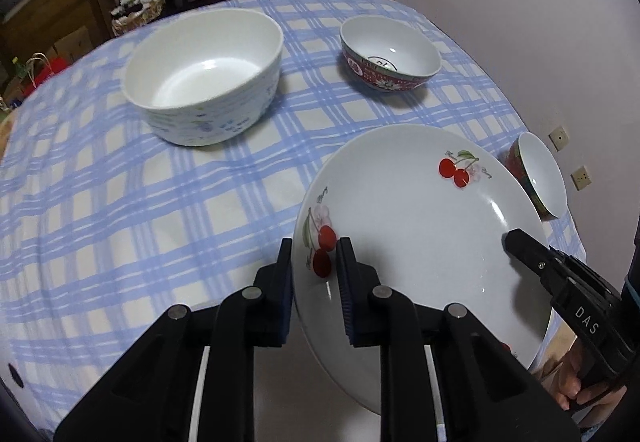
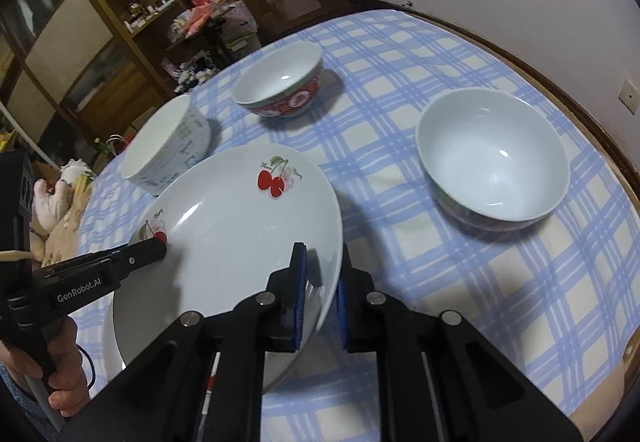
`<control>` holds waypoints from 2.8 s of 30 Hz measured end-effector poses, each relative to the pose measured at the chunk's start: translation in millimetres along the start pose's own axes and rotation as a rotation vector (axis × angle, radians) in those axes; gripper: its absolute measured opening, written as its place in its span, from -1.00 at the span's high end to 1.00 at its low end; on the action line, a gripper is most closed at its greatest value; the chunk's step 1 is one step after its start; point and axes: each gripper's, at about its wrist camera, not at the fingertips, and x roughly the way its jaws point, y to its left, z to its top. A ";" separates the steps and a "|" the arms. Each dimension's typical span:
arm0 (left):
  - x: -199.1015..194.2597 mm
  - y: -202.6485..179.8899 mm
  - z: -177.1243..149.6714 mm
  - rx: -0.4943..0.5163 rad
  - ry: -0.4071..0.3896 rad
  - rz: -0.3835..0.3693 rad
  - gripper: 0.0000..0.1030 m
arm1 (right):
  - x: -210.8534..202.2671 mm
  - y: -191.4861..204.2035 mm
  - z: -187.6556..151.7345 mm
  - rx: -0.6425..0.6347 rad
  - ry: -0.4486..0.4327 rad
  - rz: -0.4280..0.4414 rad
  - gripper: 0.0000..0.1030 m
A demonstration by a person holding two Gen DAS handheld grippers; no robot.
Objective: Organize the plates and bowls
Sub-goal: 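Lift the cherry-print plate with both grippers and carry it over the plate stack, then lower the held plate onto the plate stack with both grippers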
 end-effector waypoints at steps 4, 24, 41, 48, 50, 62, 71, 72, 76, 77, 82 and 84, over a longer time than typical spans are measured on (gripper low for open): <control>-21.3 4.4 -8.3 -0.009 -0.018 0.025 0.62 | -11.5 10.8 -4.3 -0.019 -0.013 0.026 0.72; -99.3 47.3 -82.0 -0.206 -0.131 0.159 0.61 | -42.0 74.0 -37.9 -0.165 -0.036 0.170 0.76; -85.1 74.7 -113.7 -0.276 -0.080 0.165 0.59 | -23.1 94.8 -57.9 -0.245 0.007 0.162 0.76; -73.6 79.9 -114.8 -0.286 -0.050 0.176 0.60 | -5.4 95.9 -58.8 -0.249 0.044 0.162 0.76; -69.7 81.7 -115.6 -0.292 -0.038 0.179 0.60 | -0.7 95.6 -59.0 -0.252 0.054 0.161 0.75; -38.5 90.7 -120.0 -0.318 0.066 0.198 0.60 | 21.6 97.4 -65.7 -0.270 0.106 0.119 0.76; -23.1 87.8 -121.0 -0.301 0.099 0.209 0.60 | 33.3 93.5 -64.6 -0.247 0.128 0.097 0.74; -21.9 86.3 -120.3 -0.290 0.101 0.215 0.61 | 34.0 93.5 -64.7 -0.247 0.125 0.090 0.72; -20.1 84.0 -119.2 -0.272 0.104 0.222 0.61 | 32.9 94.3 -64.5 -0.249 0.119 0.080 0.72; -20.0 84.2 -119.2 -0.276 0.103 0.220 0.61 | 32.9 94.5 -64.8 -0.251 0.119 0.079 0.72; -20.3 84.3 -119.7 -0.275 0.103 0.219 0.61 | 32.2 93.4 -64.8 -0.242 0.121 0.083 0.72; -20.7 84.5 -120.0 -0.273 0.104 0.220 0.61 | 31.8 93.3 -65.4 -0.238 0.125 0.082 0.72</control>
